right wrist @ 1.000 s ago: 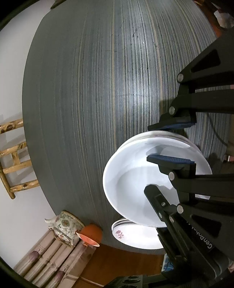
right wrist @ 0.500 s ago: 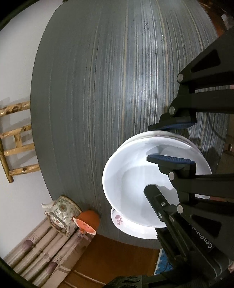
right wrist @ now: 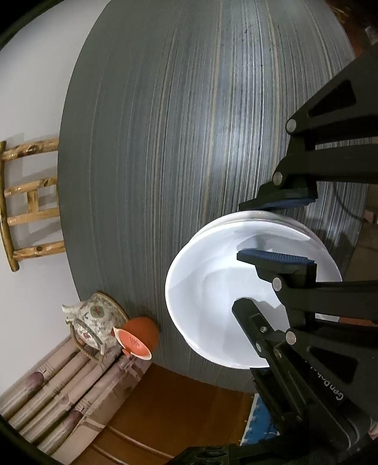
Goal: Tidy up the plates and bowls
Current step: 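Lift the bowl stack and carry it toward the rose plate stack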
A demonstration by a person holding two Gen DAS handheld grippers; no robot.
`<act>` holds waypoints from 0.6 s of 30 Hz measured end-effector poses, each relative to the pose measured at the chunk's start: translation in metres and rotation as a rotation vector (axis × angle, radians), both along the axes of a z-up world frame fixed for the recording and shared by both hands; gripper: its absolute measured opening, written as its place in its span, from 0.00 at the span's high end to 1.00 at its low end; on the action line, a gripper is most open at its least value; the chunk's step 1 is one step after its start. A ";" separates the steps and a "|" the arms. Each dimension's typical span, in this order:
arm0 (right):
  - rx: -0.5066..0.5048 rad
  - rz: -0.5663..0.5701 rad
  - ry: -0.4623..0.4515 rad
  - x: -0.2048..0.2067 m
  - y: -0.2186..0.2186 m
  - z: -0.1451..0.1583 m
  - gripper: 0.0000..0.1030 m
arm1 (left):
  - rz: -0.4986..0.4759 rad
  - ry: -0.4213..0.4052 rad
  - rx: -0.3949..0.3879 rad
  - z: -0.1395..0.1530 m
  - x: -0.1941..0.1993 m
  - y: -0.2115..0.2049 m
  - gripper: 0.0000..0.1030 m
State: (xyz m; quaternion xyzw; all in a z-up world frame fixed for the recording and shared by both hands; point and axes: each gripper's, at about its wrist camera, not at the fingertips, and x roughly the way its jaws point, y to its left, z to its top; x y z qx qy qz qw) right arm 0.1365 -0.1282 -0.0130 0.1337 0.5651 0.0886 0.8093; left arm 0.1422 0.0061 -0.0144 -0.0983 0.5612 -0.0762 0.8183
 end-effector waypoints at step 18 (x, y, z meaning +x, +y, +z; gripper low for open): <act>0.018 0.123 0.001 0.018 0.094 0.008 0.77 | 0.121 -0.004 0.017 0.007 -0.017 0.097 0.74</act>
